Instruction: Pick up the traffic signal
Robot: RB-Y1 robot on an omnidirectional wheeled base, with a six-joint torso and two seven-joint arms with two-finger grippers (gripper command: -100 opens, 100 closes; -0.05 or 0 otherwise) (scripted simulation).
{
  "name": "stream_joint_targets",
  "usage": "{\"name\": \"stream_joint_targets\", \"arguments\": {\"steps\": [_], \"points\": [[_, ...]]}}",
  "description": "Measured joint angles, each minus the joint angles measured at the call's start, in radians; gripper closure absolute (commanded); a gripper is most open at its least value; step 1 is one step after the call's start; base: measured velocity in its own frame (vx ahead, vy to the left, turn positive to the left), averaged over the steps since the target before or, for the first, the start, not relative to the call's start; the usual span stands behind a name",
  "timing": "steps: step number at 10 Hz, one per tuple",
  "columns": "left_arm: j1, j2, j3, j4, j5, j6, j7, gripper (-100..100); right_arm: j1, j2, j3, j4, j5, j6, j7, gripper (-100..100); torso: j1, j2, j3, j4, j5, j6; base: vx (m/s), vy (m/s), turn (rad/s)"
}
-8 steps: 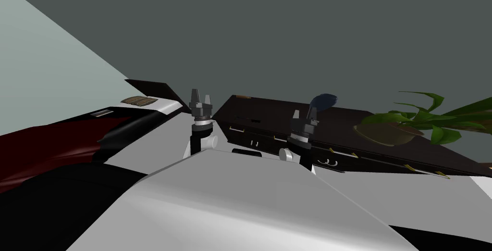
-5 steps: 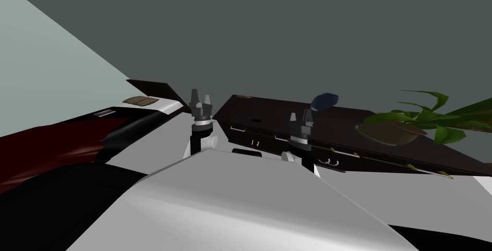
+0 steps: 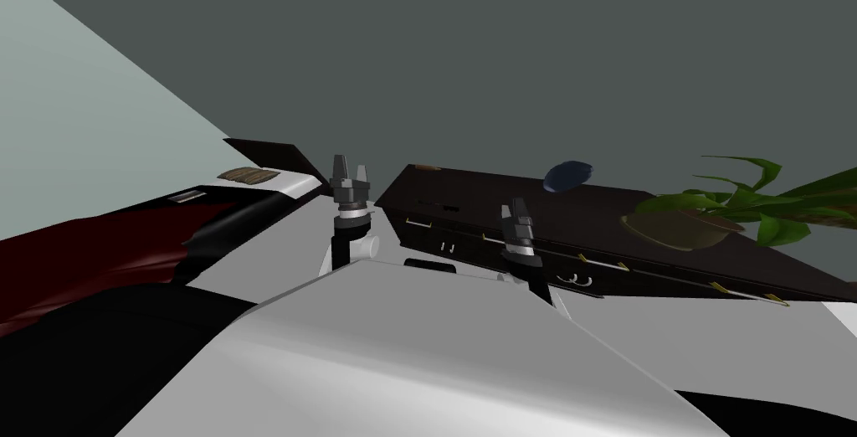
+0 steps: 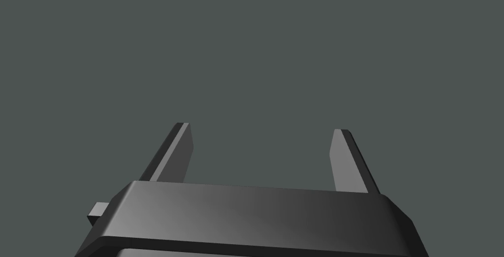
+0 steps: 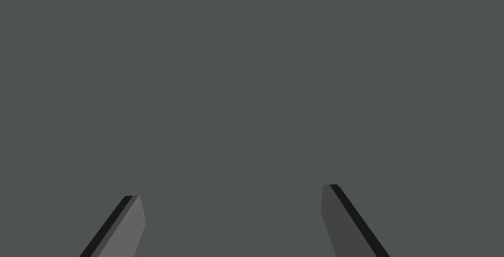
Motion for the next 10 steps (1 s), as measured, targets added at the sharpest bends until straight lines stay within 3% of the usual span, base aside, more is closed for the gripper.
{"name": "stream_joint_targets", "arguments": {"steps": [1, 5, 8, 10], "points": [[0.0, 0.0, 0.0, 0.0, 0.0, 0.0, 0.0, 0, 0.029, -0.036, -0.01, 0.005, 0.014, 0.014, 0.012, -100, 0.001, 0.002, 0.001, 0.0, 0.0, 0.0, -0.062, 0.059, -0.012], [0.0, 0.0, 0.0, 0.0, 0.0, 0.0, 0.0, 0, 0.071, -0.137, -0.017, 0.063, 0.064, 0.048, 0.058, -100, 0.0, 0.001, 0.001, 0.0, 0.0, 0.0, -0.06, 0.066, -0.004], [0.0, 0.0, 0.0, 0.0, 0.0, 0.0, 0.0, 0, 0.166, -0.203, -0.017, 0.099, 0.12, 0.054, 0.11, -100, 0.005, 0.005, 0.003, 0.001, 0.001, 0.0, -0.097, 0.118, -0.008], [0.0, 0.0, 0.0, 0.0, 0.0, 0.0, 0.0, 0, 0.189, -0.261, -0.025, 0.112, 0.149, 0.097, 0.136, -100, 0.002, 0.002, 0.001, 0.001, 0.001, 0.0, -0.063, 0.077, 0.006]]}}
